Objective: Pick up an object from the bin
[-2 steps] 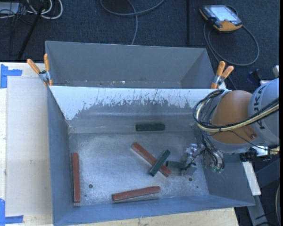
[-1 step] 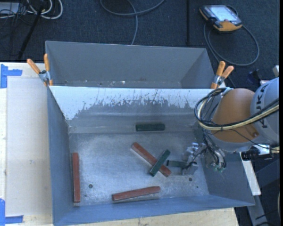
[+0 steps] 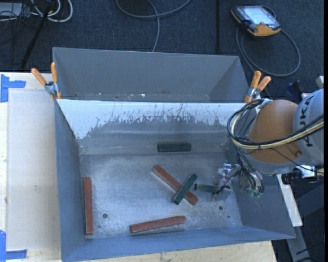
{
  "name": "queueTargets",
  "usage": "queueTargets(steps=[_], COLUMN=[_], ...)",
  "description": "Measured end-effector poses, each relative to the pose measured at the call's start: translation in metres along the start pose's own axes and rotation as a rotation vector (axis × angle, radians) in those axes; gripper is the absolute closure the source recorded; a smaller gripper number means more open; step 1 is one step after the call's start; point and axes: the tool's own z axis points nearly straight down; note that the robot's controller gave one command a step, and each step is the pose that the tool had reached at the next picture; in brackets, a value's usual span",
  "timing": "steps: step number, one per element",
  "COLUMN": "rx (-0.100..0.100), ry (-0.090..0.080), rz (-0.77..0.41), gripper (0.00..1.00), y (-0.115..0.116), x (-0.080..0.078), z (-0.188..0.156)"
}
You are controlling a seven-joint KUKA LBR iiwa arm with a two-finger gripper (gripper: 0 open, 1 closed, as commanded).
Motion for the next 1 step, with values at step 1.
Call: queueTargets(steps=[1], rx=[0.000], ry=[0.003], rz=[-0.001], gripper=[1.00], y=[0.0000], x=[0.0007], z=[-0.0083])
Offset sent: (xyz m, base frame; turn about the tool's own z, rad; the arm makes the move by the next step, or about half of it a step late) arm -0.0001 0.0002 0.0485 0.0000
